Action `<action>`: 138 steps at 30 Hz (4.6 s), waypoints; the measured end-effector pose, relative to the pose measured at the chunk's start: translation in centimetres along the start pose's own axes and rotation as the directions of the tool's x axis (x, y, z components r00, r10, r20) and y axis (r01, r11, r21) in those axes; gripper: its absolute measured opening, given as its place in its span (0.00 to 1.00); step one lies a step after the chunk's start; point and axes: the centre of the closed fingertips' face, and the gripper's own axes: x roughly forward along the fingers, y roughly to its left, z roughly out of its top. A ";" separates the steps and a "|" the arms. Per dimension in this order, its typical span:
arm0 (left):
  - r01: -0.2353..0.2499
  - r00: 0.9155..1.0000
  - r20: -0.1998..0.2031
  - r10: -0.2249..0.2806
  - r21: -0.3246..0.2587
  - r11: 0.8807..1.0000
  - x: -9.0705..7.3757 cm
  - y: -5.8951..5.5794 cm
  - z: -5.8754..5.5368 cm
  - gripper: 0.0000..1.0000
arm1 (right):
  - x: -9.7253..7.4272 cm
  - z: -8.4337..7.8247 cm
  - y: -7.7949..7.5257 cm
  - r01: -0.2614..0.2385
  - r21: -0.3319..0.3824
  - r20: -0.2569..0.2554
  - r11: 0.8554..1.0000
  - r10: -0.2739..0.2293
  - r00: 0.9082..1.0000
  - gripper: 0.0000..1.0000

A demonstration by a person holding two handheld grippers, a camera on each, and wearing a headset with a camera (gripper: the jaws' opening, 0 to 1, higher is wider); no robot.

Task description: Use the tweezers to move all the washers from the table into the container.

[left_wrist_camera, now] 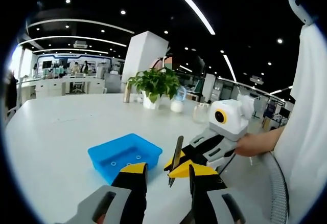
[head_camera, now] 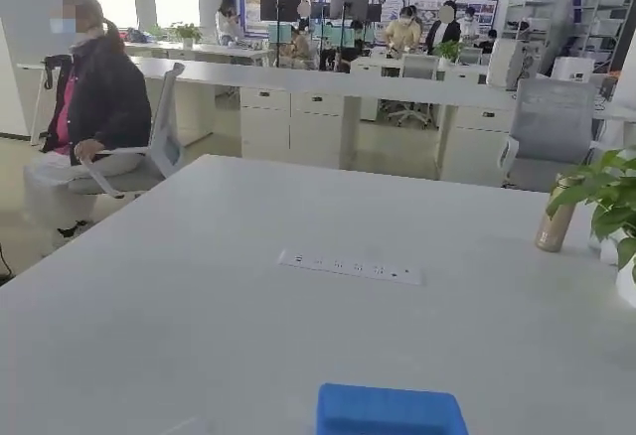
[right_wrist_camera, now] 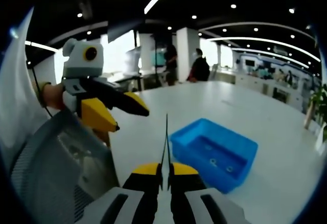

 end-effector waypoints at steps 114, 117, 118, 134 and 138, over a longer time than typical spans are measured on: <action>0.174 0.950 -0.298 -0.088 0.276 0.945 1.0 -2.8 -5.7 0.06 | -0.7 -5.4 4.1 -0.514 -0.416 -0.459 0.750 0.315 0.831 0.02; 0.182 0.948 -0.303 -0.094 0.276 0.944 1.0 -2.9 -5.8 0.03 | -0.5 -5.6 4.1 -0.511 -0.433 -0.474 0.742 0.295 0.830 0.02; 0.189 0.945 -0.311 -0.097 0.279 0.941 0.9 -3.0 -6.0 0.01 | -0.4 -5.7 4.1 -0.512 -0.439 -0.479 0.738 0.290 0.828 0.02; 0.195 0.943 -0.316 -0.101 0.281 0.940 0.7 -2.9 -6.0 0.00 | 0.0 -6.3 3.7 -0.509 -0.458 -0.501 0.729 0.262 0.825 0.03; 0.196 0.941 -0.325 -0.095 0.293 0.936 0.7 -2.9 -6.2 0.00 | 0.1 -6.3 4.0 -0.512 -0.460 -0.504 0.725 0.261 0.823 0.03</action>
